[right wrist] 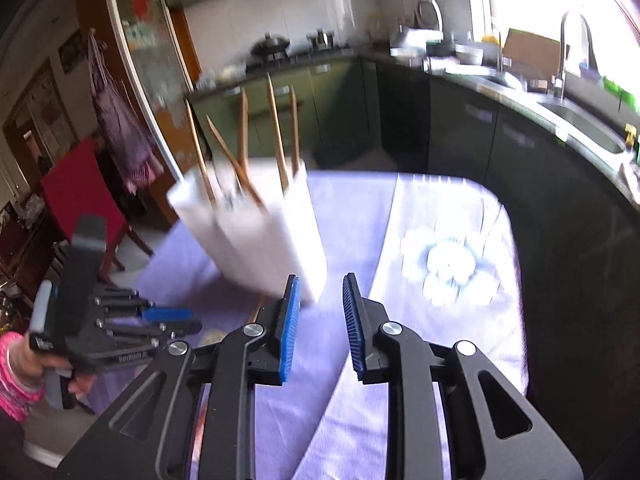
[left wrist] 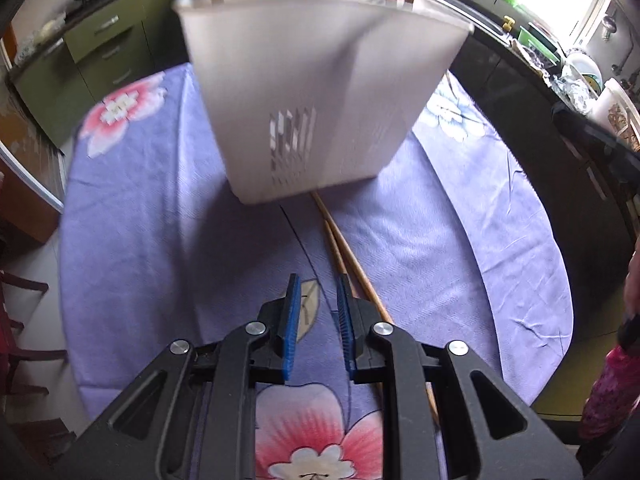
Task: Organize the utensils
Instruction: 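Grasp a wooden chopstick with the left tool while the right tool grasps the last chopstick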
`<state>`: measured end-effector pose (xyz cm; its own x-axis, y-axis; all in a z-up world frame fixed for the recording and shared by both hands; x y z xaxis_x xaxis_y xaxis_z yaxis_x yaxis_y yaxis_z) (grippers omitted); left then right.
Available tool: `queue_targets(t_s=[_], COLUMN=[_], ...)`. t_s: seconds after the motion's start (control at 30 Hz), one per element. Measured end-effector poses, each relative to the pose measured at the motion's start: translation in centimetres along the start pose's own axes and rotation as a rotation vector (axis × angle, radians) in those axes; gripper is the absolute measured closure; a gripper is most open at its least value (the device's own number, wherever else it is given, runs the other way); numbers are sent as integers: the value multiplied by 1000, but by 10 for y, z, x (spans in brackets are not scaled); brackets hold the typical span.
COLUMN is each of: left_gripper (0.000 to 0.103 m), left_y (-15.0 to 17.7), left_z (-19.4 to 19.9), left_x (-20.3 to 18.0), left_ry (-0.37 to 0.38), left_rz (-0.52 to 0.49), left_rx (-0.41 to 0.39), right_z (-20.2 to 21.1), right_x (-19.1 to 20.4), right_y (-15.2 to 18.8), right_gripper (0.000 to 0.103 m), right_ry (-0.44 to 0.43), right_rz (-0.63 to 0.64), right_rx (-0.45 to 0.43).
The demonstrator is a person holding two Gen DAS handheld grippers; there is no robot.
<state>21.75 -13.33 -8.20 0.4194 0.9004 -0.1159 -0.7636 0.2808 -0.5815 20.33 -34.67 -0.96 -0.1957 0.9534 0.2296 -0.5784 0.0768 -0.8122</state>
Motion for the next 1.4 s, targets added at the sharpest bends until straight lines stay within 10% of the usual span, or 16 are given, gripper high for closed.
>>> queue_targets(t_s=[0.9,1.4], left_gripper=[96,97], left_y=[17,17], left_z=[-51,54], left_x=[-27,31], left_ry=[-47,-33], left_rz=[-35,66], left_rx=[102,-126], right_z=[-10,-99], right_x=[-14,70], right_y=[33,68], right_gripper=[80,72], right_ry=[-36,-78], right_rz=[-46,84], right_rx=[56,243])
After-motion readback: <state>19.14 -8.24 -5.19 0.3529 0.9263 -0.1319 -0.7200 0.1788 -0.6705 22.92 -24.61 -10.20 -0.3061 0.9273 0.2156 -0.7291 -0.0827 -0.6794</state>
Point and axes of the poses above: each gripper's, at about its wrist camera, not at the fingertips, and z roughly against the way its jaws point, x to its left, y to its underside, the point moved 2 cm from there along -z, roughly the way its jaws point, and after that the axes turned 14 degrees about -x, right-handed, at the moved point
